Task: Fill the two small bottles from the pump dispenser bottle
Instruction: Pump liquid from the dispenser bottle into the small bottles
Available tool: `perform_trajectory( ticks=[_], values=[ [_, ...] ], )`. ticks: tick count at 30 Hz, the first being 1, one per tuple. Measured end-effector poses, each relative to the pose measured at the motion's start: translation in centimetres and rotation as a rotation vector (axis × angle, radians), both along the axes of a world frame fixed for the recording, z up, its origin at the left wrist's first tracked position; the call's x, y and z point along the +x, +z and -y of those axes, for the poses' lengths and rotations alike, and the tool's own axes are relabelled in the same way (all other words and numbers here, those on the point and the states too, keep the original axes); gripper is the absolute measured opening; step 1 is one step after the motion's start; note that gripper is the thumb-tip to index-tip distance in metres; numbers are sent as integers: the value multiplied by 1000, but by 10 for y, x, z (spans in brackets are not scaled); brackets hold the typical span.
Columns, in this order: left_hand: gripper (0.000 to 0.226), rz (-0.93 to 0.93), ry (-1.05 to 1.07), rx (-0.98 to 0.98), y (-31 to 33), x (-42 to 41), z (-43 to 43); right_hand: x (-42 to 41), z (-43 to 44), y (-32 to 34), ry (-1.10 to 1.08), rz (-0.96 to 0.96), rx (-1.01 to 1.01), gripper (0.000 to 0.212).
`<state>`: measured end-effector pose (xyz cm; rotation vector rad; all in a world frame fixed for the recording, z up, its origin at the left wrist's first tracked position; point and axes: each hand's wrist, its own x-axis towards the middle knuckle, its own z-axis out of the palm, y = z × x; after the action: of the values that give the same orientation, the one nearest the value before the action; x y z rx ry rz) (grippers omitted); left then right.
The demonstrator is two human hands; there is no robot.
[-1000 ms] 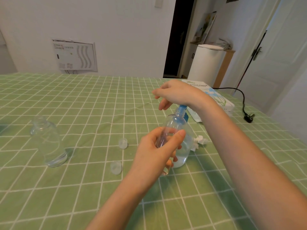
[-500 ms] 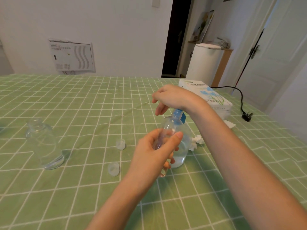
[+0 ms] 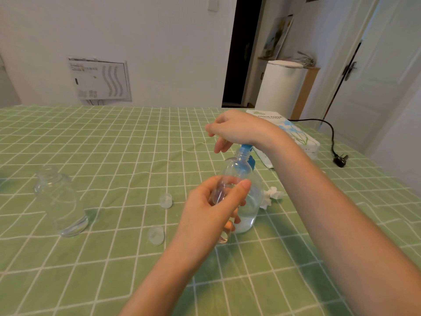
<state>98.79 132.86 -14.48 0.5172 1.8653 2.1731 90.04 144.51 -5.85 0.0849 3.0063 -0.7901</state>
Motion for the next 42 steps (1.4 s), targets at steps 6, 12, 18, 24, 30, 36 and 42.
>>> perform_trajectory(
  ticks=[6,12,18,24,30,36,42],
  values=[
    [39,-4,8,-8,-1,0,0,1,-1,-3,-23,17,-19,36],
    [40,37,7,-10,-3,3,-2,0,-1,-13,-24,57,-49,36],
    [41,36,7,-17,-2,3,-2,1,-1,-11,-2,64,-17,36],
    [41,4,7,-11,0,1,-1,-1,0,2,41,120,111,39],
    [36,9,9,-6,-1,1,-1,-2,0,-1,36,112,68,42],
    [40,23,11,-10,-2,2,-1,-1,-1,-5,16,118,21,40],
    [41,37,16,-26,-3,3,-1,0,0,-12,12,135,22,41]
  ],
)
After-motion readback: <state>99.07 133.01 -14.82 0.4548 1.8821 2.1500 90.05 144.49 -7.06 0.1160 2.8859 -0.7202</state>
